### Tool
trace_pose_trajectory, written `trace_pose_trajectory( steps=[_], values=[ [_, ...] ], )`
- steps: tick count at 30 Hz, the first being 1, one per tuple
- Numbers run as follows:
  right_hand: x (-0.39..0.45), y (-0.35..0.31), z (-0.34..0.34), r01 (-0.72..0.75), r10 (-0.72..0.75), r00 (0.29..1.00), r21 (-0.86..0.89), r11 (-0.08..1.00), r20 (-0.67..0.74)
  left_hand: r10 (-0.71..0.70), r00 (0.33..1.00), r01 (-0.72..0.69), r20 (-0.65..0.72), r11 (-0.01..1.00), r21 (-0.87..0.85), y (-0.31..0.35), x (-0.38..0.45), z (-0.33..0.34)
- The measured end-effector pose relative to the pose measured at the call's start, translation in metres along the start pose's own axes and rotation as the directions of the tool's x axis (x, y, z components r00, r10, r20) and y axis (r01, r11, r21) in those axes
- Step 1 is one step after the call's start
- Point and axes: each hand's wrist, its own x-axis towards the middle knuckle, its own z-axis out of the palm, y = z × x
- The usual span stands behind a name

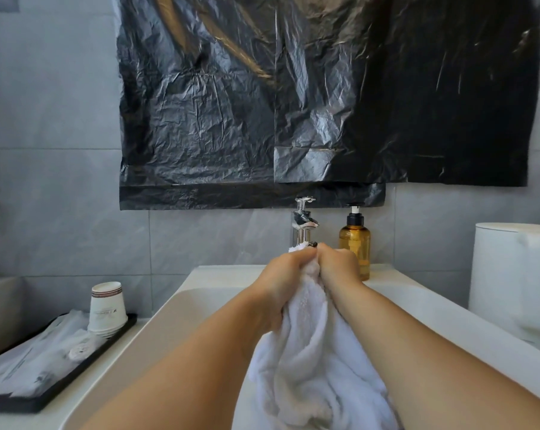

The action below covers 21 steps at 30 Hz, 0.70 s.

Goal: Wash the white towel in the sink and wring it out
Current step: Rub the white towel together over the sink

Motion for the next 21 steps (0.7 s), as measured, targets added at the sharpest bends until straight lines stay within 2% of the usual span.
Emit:
trace_pose_trajectory(
  steps=[2, 5, 8, 10, 12, 14, 15, 16, 17, 19, 21],
  values=[
    [-0.006, -0.002, 0.001, 0.048, -0.049, 0.999, -0.023, 0.999, -0.009, 0.029, 0.993, -0.034, -0.113, 0.999, -0.037, -0.002, 0.002, 0.002],
    [-0.036, -0.01, 0.018, 0.291, -0.286, 0.954, -0.049, 0.955, 0.092, 0.116, 0.928, -0.172, -0.354, 0.976, -0.131, 0.0, 0.007, -0.009],
    [-0.051, -0.01, 0.035, 0.427, -0.416, 0.902, -0.114, 0.897, 0.113, 0.13, 0.905, -0.18, -0.405, 0.98, -0.087, -0.001, 0.011, -0.021],
    [-0.039, -0.007, 0.03, 0.38, -0.375, 0.925, -0.132, 0.915, 0.064, 0.117, 0.946, -0.125, -0.303, 0.992, -0.009, -0.003, 0.01, -0.015],
    [-0.019, -0.003, 0.012, 0.279, -0.283, 0.959, -0.123, 0.952, -0.02, 0.037, 0.994, -0.035, -0.105, 0.999, 0.028, -0.003, 0.004, -0.003],
    [0.002, 0.003, -0.005, 0.141, -0.149, 0.983, -0.077, 0.987, -0.106, -0.05, 0.995, 0.048, 0.085, 0.999, 0.024, -0.001, -0.005, 0.006],
    [0.008, 0.006, -0.01, 0.076, -0.083, 0.989, -0.06, 0.995, -0.125, -0.085, 0.987, 0.08, 0.135, 0.996, 0.043, -0.002, -0.007, 0.01],
    [0.009, 0.007, -0.009, 0.038, -0.044, 0.992, -0.054, 0.998, -0.119, -0.1, 0.987, 0.094, 0.129, 0.994, 0.052, -0.004, -0.007, 0.011],
    [0.005, 0.006, -0.006, 0.04, -0.044, 0.995, -0.056, 0.998, -0.088, -0.083, 0.995, 0.082, 0.063, 0.996, 0.025, -0.006, -0.003, 0.008],
    [-0.013, 0.0, 0.011, 0.168, -0.167, 0.986, -0.045, 0.985, 0.028, 0.007, 0.981, -0.025, -0.194, 0.995, -0.093, -0.007, 0.011, -0.004],
    [-0.04, -0.006, 0.029, 0.388, -0.379, 0.916, -0.054, 0.92, 0.129, 0.108, 0.899, -0.186, -0.424, 0.972, -0.146, -0.001, 0.018, -0.021]
  ],
)
